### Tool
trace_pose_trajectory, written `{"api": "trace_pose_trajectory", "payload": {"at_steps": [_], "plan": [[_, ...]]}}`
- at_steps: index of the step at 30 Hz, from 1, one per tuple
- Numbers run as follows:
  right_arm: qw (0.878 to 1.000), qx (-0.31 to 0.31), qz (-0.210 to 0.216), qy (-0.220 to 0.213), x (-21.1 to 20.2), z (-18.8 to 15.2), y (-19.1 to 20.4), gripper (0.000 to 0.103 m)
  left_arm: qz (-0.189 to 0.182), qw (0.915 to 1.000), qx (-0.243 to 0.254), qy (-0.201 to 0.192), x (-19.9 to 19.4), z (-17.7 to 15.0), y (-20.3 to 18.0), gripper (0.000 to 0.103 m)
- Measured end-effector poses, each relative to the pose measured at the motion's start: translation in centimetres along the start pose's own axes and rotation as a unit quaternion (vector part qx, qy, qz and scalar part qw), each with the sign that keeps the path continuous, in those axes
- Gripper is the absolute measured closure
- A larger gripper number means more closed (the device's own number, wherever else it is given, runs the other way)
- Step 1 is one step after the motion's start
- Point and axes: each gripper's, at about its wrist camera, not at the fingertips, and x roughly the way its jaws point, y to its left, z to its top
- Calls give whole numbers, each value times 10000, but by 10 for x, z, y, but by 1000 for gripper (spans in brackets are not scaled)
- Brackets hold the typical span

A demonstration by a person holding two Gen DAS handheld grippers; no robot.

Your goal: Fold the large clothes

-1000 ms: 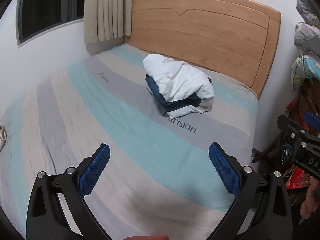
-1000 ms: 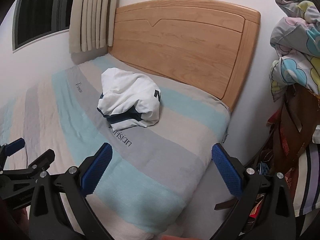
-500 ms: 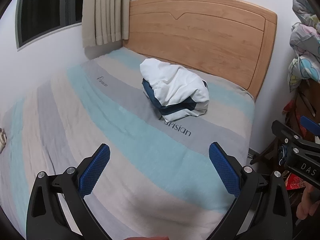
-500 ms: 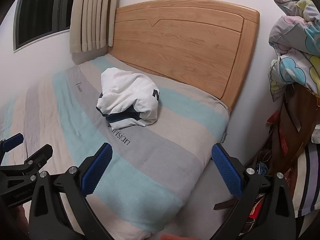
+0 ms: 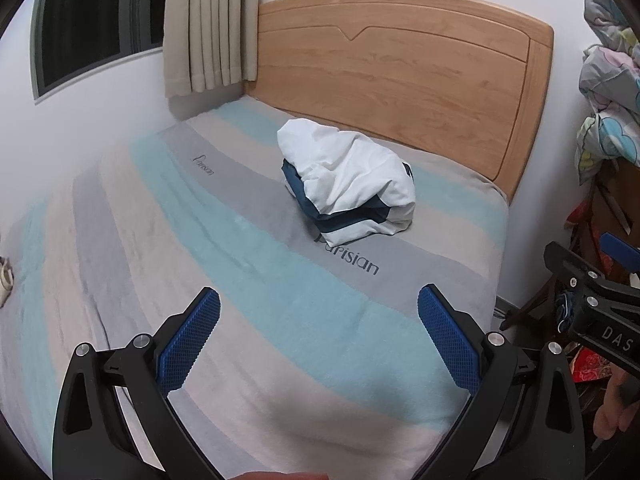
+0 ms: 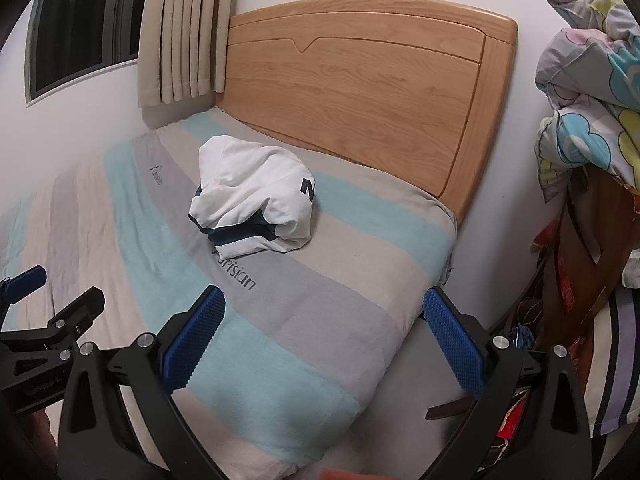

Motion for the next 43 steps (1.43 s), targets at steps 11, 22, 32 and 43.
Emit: {"api": "trace_pose_trajectory", "payload": {"at_steps": [11,22,32,43], "plan": [[10000,10,-7,-12,-4,-2,0,7,7,10000,46,-6,1,1,-2,6],[10000,18,-4,11,-2,-1,0,7,22,10000,83,-7,0,-1,-3,6],[10000,6,-10,75,3,3,-3,7,45,9998,96,-189,-3,2,-5,6],[10000,-5,-3,63,1,6,-4,7,-196,9996,169,81,5,7,-9,6]]}}
